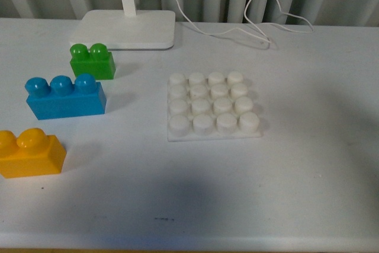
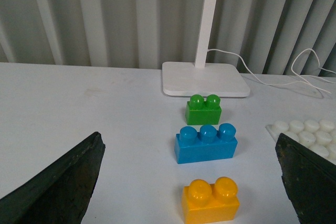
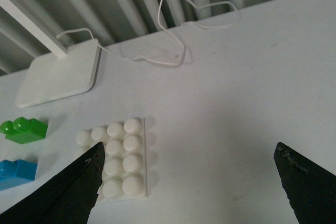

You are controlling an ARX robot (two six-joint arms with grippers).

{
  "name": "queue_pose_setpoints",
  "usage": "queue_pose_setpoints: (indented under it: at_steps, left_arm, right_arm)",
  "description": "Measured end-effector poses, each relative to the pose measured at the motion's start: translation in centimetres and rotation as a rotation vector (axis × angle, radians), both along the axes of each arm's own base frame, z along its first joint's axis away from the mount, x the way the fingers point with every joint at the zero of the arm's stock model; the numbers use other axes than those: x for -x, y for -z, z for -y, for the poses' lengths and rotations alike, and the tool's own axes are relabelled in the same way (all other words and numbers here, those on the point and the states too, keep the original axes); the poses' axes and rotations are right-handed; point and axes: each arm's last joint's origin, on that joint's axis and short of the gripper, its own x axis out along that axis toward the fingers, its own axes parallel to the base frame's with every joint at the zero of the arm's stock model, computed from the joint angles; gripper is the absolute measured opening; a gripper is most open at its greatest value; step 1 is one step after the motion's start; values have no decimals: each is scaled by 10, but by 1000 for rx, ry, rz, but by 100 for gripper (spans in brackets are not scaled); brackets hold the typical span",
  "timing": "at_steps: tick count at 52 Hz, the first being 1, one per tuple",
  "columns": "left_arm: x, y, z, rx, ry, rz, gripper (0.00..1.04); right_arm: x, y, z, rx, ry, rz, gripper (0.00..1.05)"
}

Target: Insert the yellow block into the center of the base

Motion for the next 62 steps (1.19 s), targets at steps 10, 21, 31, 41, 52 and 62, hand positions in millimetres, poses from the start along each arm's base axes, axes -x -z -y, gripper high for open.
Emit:
queue_pose_setpoints:
  at_steps: [10, 21, 31, 41, 52, 62]
  left_arm:
    - [0, 0, 0, 0, 0, 0, 98]
    - [0, 0, 0, 0, -1, 0, 98]
    - [0, 0, 0, 0, -2, 0, 98]
    - [0, 0, 0, 0, 0, 0, 98]
    - [0, 0, 0, 0, 0, 0, 98]
    - [0, 0, 0, 0, 0, 0, 98]
  right_arm:
    - [14, 17, 7, 208, 103, 327, 71]
    - [36, 34, 16, 282, 105, 392, 35]
    - [54, 50, 29, 298, 99, 391, 1]
    - [66, 60, 30, 299, 103, 386, 1]
    - [76, 65, 30, 298, 101, 390, 1]
    - [84, 70, 30, 298, 101, 391, 1]
